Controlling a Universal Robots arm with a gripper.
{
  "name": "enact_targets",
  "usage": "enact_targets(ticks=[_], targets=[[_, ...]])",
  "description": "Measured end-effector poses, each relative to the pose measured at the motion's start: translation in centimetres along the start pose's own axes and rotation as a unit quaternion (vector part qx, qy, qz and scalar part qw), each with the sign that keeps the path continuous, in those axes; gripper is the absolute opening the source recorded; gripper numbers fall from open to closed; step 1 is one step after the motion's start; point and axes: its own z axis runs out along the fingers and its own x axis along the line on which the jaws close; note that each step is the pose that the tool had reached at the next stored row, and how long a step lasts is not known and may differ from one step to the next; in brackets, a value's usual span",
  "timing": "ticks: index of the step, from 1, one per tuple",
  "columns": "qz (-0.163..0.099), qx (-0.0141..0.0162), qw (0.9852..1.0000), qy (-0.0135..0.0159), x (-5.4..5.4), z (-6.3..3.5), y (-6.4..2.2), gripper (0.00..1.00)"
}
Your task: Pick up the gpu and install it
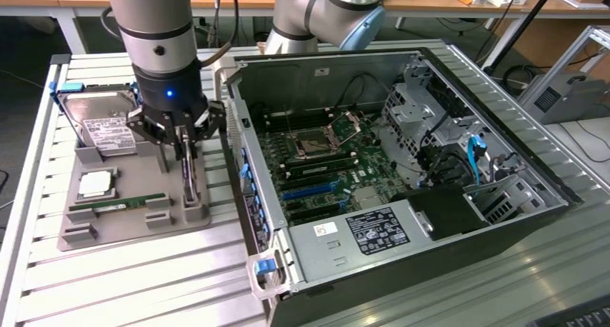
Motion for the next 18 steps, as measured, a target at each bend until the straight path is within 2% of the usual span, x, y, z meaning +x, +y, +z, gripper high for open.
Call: enact_targets(ticks=[18], targets=[[0.000, 0.0000, 1.0000, 0.0000, -0.02, -0.83, 0.00, 0.27]])
